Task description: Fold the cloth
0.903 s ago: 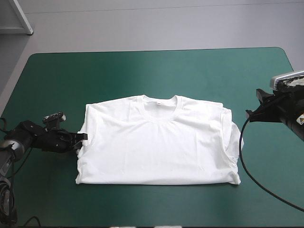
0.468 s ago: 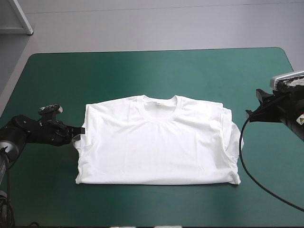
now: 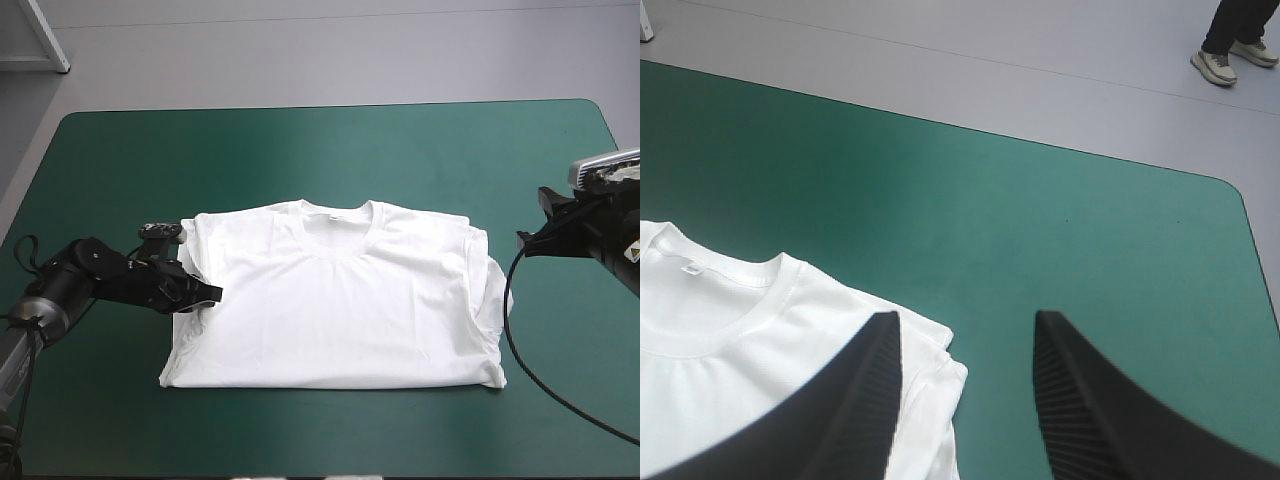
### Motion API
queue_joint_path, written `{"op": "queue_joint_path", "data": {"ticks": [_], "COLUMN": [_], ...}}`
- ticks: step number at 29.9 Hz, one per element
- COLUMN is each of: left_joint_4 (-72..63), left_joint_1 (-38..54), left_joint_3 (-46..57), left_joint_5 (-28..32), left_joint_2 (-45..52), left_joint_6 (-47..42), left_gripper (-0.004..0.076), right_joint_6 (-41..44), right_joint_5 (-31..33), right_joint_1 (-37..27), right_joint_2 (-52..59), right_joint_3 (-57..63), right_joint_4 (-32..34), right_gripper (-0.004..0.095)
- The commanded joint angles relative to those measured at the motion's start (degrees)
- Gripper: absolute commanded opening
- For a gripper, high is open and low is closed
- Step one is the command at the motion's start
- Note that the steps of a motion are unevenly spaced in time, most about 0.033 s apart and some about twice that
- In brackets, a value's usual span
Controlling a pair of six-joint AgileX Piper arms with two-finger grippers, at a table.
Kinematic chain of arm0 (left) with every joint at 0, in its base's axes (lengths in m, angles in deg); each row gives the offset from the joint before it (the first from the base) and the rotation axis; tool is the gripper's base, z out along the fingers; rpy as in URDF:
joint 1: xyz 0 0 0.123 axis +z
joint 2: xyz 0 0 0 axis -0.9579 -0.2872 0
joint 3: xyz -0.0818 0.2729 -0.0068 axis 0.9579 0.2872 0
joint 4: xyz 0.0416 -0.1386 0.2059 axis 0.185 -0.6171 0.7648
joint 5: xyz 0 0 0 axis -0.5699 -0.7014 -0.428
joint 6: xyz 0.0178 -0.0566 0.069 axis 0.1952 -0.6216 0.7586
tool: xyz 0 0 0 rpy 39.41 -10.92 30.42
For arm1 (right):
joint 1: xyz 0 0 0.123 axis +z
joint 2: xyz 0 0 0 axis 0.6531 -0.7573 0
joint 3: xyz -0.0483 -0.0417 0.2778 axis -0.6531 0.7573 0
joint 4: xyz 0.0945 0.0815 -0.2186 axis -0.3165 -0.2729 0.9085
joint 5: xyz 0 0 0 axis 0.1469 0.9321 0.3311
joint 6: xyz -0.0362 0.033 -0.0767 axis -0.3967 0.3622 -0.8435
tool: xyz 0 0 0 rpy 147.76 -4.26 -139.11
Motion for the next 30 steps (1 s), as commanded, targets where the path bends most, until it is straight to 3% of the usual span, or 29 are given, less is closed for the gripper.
{"op": "queue_joint_path", "data": {"ticks": [1, 3, 5, 8, 10, 13, 17, 22, 30], "left_joint_4": [-1.95, -2.05, -2.96, -3.54, -3.88, -8.36, -21.58, -20.69, -24.18], "left_joint_1": [-2.66, -3.08, -3.08, -3.08, -3.08, -3.08, -3.08, -3.08, -2.97], "left_joint_3": [-1.63, -1.63, -1.63, -1.63, -1.63, -1.63, -1.63, -1.63, -2.52], "left_joint_5": [2.75, 3.28, 3.36, 3.36, 2.86, 0.38, -4.3, -5.04, -13.54], "left_joint_2": [0.75, 0.26, 0.02, 0.02, 0.02, 0.02, 0.02, 0.02, 2.59], "left_joint_6": [-0.63, 0.06, 1.5, 1.98, 1.98, 3.82, 12.17, 12.19, 13.46], "left_gripper": [0.002, 0.0032, 0.0099, 0.0287, 0.0454, 0.0591, 0.0573, 0.0524, 0.0483], "right_joint_6": [-0.05, -0.05, -0.05, -0.43, -0.43, -0.43, -0.43, -0.43, 0.2], "right_joint_5": [-3.81, -3.52, -3.25, -2.77, -2.77, -2.77, -3.14, -3.03, 3.03], "right_joint_1": [-0.58, -0.58, -0.58, -0.58, -0.58, -0.58, -0.58, -0.58, -0.58], "right_joint_2": [0.14, 0.14, 0.14, 0.14, 0.14, 0.14, 0.14, 0.14, 0.14], "right_joint_3": [-1.92, -1.92, -1.92, -1.92, -1.92, -1.92, -1.92, -1.92, -1.39], "right_joint_4": [-1.51, -1.63, -1.63, -1.53, -1.38, -1.38, -1.38, -1.38, 1.67], "right_gripper": [0.0414, 0.0414, 0.0414, 0.0415, 0.0428, 0.0436, 0.0435, 0.0435, 0.0433]}}
